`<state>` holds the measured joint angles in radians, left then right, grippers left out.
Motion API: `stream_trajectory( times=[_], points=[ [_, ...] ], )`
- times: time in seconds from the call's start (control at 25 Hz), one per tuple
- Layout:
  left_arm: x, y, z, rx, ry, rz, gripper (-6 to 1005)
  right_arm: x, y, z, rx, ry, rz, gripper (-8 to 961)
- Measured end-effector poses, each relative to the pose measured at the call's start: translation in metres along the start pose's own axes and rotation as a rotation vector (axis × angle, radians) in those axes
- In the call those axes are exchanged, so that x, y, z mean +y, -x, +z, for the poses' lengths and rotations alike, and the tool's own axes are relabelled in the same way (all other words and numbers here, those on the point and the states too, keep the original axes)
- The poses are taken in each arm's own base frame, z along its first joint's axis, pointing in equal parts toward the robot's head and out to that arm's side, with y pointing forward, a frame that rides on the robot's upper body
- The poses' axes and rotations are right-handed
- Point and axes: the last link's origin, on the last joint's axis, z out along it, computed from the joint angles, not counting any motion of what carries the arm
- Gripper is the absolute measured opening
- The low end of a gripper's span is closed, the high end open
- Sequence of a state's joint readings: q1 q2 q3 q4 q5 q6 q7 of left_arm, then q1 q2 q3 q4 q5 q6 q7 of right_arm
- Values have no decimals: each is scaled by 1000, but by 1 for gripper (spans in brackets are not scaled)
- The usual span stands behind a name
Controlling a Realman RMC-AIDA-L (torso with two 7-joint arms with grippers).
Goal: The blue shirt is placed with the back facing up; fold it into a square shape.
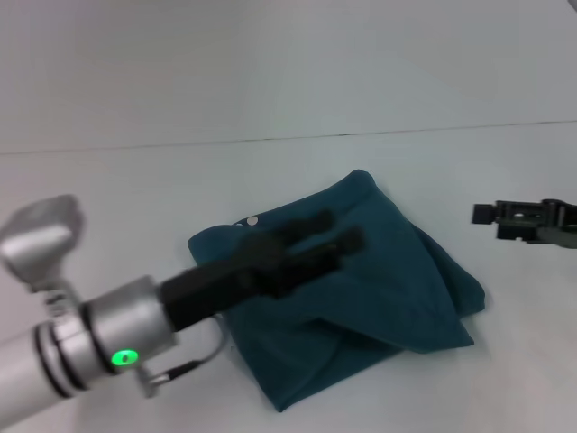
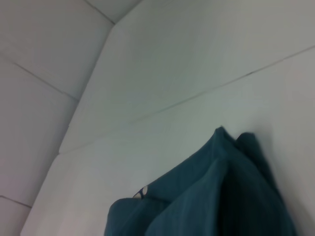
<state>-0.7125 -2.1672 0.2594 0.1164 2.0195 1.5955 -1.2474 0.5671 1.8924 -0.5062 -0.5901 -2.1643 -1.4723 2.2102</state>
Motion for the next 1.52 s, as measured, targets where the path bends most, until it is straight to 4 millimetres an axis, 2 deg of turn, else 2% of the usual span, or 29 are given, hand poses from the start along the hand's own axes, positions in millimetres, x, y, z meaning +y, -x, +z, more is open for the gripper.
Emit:
stream_trajectory(
  times=[0.32,0.6,0.92,1.32,1.52],
  points=[
    [-11,-18,-52,-108,-67,138,782,11,-2,35,89,1,47,904],
    [-13,-28,-77,-286,-61,266,781,15,-8,60,128,-25,91,903],
    [-15,-28,-83,-330,-70,289,781,16,-17,74,133,-35,118,902],
    [-15,-27,-84,-372,-69,297,780,8,-14,72,89,-80,110,901],
    [-15,-26,-83,-369,-68,295,780,10,-14,78,95,-88,97,901]
  ],
)
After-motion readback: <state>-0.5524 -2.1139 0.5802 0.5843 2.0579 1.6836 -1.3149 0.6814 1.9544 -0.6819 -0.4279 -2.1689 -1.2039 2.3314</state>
